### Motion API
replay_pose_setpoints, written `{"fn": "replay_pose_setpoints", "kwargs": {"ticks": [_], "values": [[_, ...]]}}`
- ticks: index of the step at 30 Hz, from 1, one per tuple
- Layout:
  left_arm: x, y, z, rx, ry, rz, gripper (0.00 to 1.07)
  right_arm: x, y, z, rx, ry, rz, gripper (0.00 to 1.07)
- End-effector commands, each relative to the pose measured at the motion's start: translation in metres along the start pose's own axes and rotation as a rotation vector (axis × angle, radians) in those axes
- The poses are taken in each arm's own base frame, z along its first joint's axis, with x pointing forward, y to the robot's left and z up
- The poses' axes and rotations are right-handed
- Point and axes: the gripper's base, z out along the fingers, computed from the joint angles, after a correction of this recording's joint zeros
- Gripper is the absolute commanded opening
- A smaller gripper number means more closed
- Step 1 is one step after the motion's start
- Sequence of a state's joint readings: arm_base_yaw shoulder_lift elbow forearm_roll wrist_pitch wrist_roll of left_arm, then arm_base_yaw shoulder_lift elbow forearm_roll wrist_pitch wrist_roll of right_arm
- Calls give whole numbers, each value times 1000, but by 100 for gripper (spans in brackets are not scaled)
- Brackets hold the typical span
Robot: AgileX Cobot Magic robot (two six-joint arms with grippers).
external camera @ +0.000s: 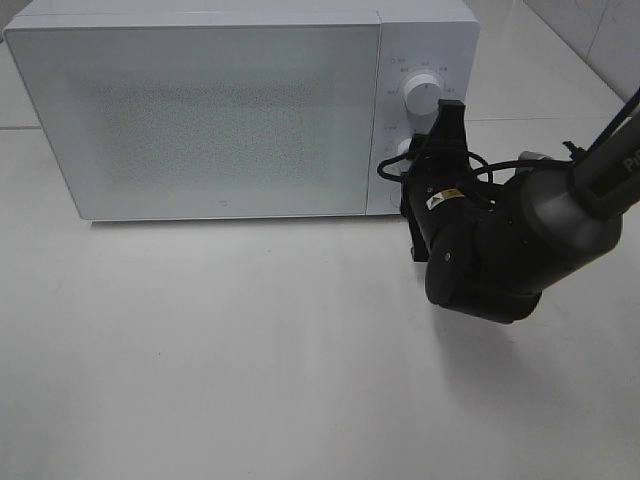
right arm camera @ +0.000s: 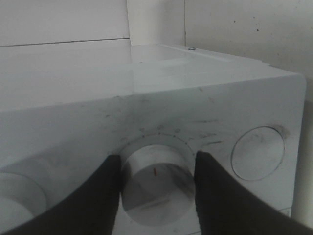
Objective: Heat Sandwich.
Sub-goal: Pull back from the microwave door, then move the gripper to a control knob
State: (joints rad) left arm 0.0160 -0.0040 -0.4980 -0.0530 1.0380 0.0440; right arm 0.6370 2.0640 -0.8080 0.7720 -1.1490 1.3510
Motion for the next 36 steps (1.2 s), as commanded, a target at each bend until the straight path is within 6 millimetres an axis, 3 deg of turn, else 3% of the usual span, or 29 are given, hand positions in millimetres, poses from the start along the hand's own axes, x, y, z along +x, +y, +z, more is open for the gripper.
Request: {"fn": "replay_pose_setpoints", "kwargs": {"ticks": [1,30,35,36], "values": [[2,-1,-3,9,-29,-5,98,2,27,-1,-232,-9,89,13],[2,-1,-3,9,-29,-5,98,2,27,-1,-232,-13,42,17],[2,-1,-3,9,-29,-5,98,1,27,-1,-230,-19,44,29],[2,-1,-3,9,-29,-5,98,0,26,-1,-228,-31,45,38]]}}
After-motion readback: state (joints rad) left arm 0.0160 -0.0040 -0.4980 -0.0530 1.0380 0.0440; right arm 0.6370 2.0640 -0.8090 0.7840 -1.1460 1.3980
